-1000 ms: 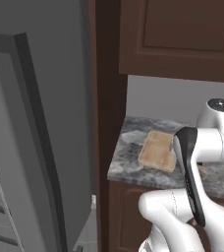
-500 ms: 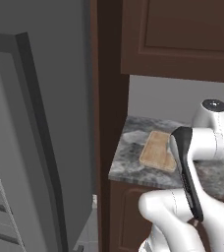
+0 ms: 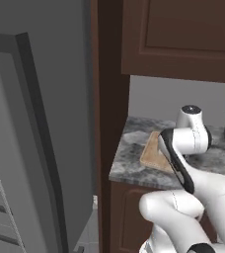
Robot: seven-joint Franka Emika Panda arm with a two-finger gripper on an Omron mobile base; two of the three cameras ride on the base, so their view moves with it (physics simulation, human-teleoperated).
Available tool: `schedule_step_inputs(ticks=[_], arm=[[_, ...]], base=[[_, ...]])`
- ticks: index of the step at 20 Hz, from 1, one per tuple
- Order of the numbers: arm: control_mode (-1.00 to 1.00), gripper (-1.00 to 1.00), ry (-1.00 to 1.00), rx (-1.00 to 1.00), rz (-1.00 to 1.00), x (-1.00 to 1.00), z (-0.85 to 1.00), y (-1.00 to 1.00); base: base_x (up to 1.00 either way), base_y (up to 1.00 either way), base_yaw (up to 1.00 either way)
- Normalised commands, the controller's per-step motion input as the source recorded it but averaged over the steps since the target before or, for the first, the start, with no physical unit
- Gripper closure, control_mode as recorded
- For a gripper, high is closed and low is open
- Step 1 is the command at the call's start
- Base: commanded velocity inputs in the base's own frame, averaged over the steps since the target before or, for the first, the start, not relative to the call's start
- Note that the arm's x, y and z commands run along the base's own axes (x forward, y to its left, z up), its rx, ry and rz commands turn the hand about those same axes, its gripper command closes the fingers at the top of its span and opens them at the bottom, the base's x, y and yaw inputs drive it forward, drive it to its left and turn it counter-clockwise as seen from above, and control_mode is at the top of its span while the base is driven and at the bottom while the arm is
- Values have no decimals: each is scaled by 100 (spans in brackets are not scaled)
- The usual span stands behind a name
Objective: Retrieve the chicken drumstick from the fridge and place it on the cutting board.
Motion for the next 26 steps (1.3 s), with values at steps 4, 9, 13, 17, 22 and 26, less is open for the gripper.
schedule_step_inputs(ticks=[4, 9, 13, 17, 22, 26], arm=[[-100, 100, 2, 0, 0, 97, -18, -29], [-100, 100, 0, 0, 0, 98, -29, -28], [-100, 100, 0, 0, 0, 66, -52, -28], [-100, 100, 0, 1, 1, 18, -46, -9], [-100, -100, 0, 5, 1, 4, -39, 0], [-100, -100, 0, 0, 0, 2, -7, 0]], base=[[0, 0, 0], [0, 0, 0], [0, 0, 0], [0, 0, 0], [0, 0, 0], [0, 0, 0]])
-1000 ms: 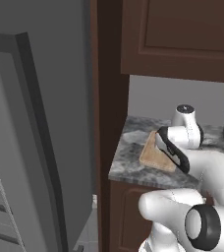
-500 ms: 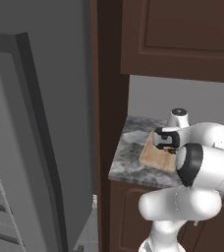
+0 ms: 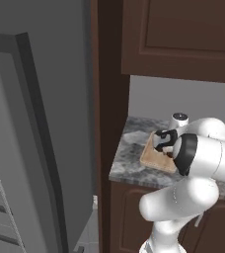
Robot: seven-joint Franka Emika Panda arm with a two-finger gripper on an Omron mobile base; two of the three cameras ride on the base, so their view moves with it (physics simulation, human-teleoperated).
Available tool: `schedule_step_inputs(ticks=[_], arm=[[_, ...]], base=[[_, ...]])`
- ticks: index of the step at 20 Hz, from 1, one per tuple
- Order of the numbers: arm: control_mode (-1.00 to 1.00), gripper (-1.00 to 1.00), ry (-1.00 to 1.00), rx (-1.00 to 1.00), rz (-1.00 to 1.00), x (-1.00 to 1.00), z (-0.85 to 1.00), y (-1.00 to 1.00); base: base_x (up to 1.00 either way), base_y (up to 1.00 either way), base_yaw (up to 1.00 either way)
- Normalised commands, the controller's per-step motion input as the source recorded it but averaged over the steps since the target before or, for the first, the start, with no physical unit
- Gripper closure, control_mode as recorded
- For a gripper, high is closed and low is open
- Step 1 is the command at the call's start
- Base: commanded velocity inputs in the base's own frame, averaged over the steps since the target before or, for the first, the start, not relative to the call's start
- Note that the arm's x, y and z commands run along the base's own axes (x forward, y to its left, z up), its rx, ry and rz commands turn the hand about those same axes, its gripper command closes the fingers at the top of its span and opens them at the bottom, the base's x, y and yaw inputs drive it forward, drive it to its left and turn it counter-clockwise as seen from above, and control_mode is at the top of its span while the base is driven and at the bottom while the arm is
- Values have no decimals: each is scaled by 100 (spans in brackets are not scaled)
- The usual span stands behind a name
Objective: Retrieve the chicken drumstick from the fridge and place it on the cutting board.
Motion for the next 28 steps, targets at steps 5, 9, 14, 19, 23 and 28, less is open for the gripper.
schedule_step_inputs(ticks=[5, 9, 14, 19, 23, 28], arm=[[-100, -100, 0, -1, -1, -4, 7, 2], [-100, -100, 2, -1, -1, -43, 87, 7], [-100, -100, 17, 0, -7, -92, 36, 17], [-100, -100, 1, 0, -5, -100, 38, 40], [-100, -100, -12, 0, 0, -100, 19, 58], [-100, -100, -21, -3, 0, -81, 19, 46]], base=[[0, 0, 0], [0, 0, 0], [0, 0, 0], [0, 0, 0], [0, 0, 0], [0, 0, 0]])
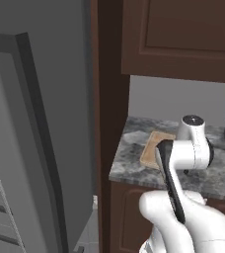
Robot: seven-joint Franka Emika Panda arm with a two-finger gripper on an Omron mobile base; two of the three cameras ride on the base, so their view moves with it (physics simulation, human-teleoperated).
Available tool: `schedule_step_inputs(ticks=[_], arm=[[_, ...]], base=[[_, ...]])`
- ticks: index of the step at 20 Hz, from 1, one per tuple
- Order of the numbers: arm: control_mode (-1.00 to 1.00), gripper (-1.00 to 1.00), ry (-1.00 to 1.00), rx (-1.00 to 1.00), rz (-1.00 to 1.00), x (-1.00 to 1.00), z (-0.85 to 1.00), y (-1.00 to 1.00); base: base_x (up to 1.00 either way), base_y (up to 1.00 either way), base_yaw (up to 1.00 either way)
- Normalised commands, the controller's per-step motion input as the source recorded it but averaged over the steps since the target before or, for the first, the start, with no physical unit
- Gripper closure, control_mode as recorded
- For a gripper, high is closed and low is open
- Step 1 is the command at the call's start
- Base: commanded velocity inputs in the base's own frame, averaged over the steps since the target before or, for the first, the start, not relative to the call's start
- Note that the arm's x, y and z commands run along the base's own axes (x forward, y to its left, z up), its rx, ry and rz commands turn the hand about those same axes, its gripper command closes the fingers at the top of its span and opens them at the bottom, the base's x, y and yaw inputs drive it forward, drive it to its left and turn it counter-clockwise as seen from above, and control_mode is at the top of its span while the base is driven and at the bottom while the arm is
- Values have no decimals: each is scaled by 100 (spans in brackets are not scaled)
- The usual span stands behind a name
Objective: Retrieve the chicken drumstick from the fridge and place it on the cutting board.
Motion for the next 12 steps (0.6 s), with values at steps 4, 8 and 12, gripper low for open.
schedule_step_inputs(ticks=[4, 8, 12], arm=[[-100, -100, -20, -1, 1, -43, 0, 31], [-100, -100, -15, -1, 0, -17, 0, 13], [-100, -100, -12, -2, 2, -12, 0, 16]], base=[[0, 0, 0], [0, 0, 0], [0, 0, 0]])
